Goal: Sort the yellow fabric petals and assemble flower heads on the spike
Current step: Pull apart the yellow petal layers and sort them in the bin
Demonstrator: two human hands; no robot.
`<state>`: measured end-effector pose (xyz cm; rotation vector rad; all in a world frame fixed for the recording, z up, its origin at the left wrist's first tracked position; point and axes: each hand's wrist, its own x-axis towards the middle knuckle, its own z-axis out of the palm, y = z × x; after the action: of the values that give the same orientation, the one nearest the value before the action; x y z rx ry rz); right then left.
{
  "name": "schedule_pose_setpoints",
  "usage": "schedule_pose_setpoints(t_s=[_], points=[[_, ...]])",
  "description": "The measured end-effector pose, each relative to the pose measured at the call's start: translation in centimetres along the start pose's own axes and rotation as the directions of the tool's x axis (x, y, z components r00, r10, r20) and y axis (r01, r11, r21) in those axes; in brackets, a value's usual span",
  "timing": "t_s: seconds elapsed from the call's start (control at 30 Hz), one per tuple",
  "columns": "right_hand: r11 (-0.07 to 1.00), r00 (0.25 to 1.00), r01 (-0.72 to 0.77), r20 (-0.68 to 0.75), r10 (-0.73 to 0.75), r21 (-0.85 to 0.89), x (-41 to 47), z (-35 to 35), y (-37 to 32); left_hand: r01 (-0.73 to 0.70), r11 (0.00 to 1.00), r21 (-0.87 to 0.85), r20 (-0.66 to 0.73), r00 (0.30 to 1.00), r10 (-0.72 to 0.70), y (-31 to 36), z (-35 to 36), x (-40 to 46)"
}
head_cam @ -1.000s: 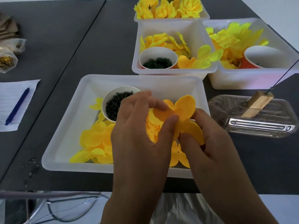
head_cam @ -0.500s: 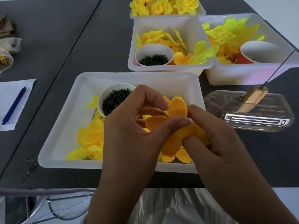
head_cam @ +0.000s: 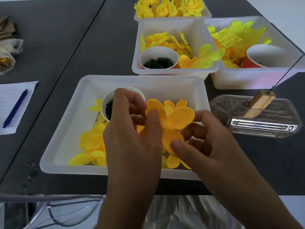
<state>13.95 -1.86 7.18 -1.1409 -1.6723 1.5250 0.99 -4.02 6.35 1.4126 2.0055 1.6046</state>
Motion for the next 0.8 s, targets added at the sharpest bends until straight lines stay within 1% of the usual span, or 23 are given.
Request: schedule_pose_setpoints(t_s=[0.07, 0.17, 0.23, 0.33, 0.4, 0.47, 0.6, 0.7, 0.8], points=[[0.999, 1.000, 0.007, 0.010, -0.007, -0.036, 0.1, 0.8, 0.3, -0.013, 1.000, 0.013, 0.006, 1.000, 0.013, 0.1, 0.5, -0.6], [0.997, 0.995, 0.065, -0.071, -0.069, -0.047, 0.4, 1.6, 0.6, -0.065, 0.995, 0.071, 0.101, 0.993, 0.057, 0.4, 1.0, -1.2], [0.990, 0.986, 0.091, -0.128, -0.104, -0.108, 0.7, 1.6, 0.9, -0.116, 0.986, 0.120, 0.143, 0.985, 0.098, 0.5, 1.1, -1.1], [0.975, 0.978, 0.106, -0.159, -0.138, -0.195, 0.8, 1.2, 1.1, -0.163, 0.979, 0.124, 0.202, 0.970, 0.136, 0.5, 0.7, -0.6], [0.964, 0.975, 0.132, -0.144, -0.167, -0.229, 0.6, 1.0, 1.1, -0.163, 0.979, 0.121, 0.230, 0.964, 0.132, 0.4, 0.3, -0.4], [0.956, 0.977, 0.144, -0.118, -0.178, -0.256, 0.5, 0.9, 1.2, -0.145, 0.979, 0.140, 0.224, 0.968, 0.111, 0.5, 0.1, -0.2], [0.937, 0.982, 0.149, -0.066, -0.179, -0.316, 0.5, 0.3, 1.4, -0.067, 0.993, 0.096, 0.229, 0.972, 0.043, 0.4, -0.3, 0.1], [0.940, 0.985, 0.158, -0.024, -0.173, -0.301, 0.4, -0.1, 1.1, -0.038, 0.999, 0.029, 0.255, 0.966, 0.029, 0.4, -0.6, 0.4], [0.946, 0.986, 0.161, 0.008, -0.165, -0.282, 0.4, -0.4, 0.8, -0.043, 0.999, 0.006, 0.266, 0.963, 0.040, 0.5, -0.7, 0.6]])
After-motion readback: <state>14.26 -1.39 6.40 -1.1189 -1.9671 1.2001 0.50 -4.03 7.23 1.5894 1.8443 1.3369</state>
